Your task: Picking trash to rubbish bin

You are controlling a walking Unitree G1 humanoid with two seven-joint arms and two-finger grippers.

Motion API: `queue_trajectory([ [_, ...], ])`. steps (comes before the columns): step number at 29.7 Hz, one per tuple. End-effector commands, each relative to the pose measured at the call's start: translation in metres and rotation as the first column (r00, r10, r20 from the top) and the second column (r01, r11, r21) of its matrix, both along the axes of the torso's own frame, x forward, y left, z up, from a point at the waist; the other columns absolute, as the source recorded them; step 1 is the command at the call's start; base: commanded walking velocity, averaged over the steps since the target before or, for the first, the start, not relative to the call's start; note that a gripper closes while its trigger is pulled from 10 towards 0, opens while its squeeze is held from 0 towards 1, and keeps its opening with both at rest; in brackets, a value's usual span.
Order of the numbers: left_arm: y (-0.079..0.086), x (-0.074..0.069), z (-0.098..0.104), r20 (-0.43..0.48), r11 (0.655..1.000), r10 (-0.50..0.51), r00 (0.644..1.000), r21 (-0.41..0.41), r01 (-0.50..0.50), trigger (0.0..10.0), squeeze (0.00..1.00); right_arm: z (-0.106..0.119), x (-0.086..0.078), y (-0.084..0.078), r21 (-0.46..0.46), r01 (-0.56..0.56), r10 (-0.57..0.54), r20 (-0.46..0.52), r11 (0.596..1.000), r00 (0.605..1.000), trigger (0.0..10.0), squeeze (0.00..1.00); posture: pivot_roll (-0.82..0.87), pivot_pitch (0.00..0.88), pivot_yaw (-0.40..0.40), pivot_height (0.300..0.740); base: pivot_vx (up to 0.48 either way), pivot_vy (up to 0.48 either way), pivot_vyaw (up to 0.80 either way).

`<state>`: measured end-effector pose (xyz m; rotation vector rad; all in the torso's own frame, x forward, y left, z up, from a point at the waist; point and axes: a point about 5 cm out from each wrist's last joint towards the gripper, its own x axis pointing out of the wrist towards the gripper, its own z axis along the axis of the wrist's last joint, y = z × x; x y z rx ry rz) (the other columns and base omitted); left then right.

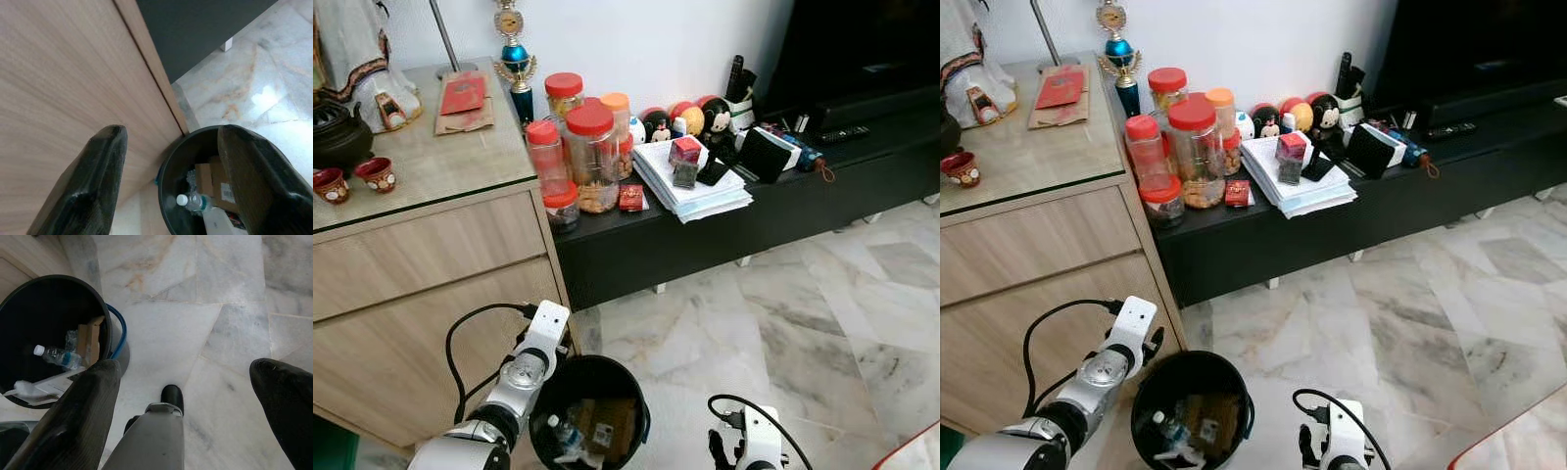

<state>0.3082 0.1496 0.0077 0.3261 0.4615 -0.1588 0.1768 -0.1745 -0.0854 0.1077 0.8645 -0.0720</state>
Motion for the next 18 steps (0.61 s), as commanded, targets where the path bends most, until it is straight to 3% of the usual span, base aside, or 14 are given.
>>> queue_trajectory([
  [1,0.007,-0.009,-0.011,-0.065,0.999,0.013,0.998,0.030,-0.011,10.0,0.00,0.000,0.001,0.001,0.004,0.001,-0.001,0.007,1.000,1.000,10.0,0.00,-0.11,0.064,0.007,0.740,0.000,0.000,0.00],
  [6,0.010,-0.015,-0.017,-0.102,0.999,0.023,0.994,0.043,-0.019,10.0,0.00,0.000,0.001,0.002,0.006,0.000,0.000,0.007,1.000,1.000,10.0,0.00,-0.11,0.064,0.007,0.740,0.000,0.000,0.00],
  [8,0.026,-0.037,-0.036,-0.190,0.995,0.102,0.976,0.038,-0.096,10.0,0.00,0.000,0.000,0.003,0.010,0.003,-0.003,0.006,1.000,1.000,10.0,0.00,-0.11,0.070,0.013,0.740,0.000,0.000,0.00],
  [9,0.026,-0.037,-0.036,-0.190,0.995,0.102,0.976,0.038,-0.096,10.0,0.00,0.000,0.000,0.003,0.010,0.003,-0.003,0.006,1.000,1.000,10.0,0.00,-0.11,0.070,0.013,0.740,0.000,0.000,0.00],
  [10,0.035,-0.049,-0.045,-0.233,0.989,0.145,0.962,0.033,-0.141,10.0,0.00,0.000,0.000,0.003,0.014,0.006,-0.006,0.006,1.000,1.000,10.0,0.00,-0.11,0.072,0.013,0.740,0.000,0.000,0.00],
  [11,0.053,-0.072,-0.059,-0.302,0.973,0.230,0.925,0.041,-0.229,10.0,0.00,-0.001,-0.002,0.004,0.017,0.007,-0.007,0.002,1.000,1.000,10.0,0.00,-0.11,0.072,0.013,0.740,0.000,0.000,0.00],
  [13,0.053,-0.072,-0.059,-0.302,0.973,0.230,0.925,0.041,-0.229,10.0,0.00,-0.001,-0.002,0.004,0.017,0.007,-0.007,0.002,1.000,1.000,10.0,0.00,-0.11,0.072,0.013,0.740,0.000,0.000,0.00],
  [15,0.063,-0.087,-0.067,-0.338,0.959,0.280,0.899,0.063,-0.275,10.0,0.00,-0.002,-0.003,0.004,0.016,0.005,-0.005,-0.001,1.000,1.000,10.0,0.00,-0.10,0.077,0.015,0.740,0.000,0.000,0.00],
  [16,0.063,-0.087,-0.067,-0.338,0.959,0.280,0.899,0.063,-0.275,10.0,0.00,-0.002,-0.003,0.004,0.016,0.005,-0.005,-0.001,1.000,1.000,10.0,0.00,-0.10,0.077,0.015,0.740,0.000,0.000,0.00],
  [18,0.071,-0.107,-0.077,-0.379,0.941,0.329,0.865,0.059,-0.332,10.0,0.00,-0.002,-0.004,0.004,0.017,0.004,-0.004,-0.003,1.000,1.000,10.0,0.00,-0.10,0.077,0.015,0.740,0.000,0.000,0.00],
])
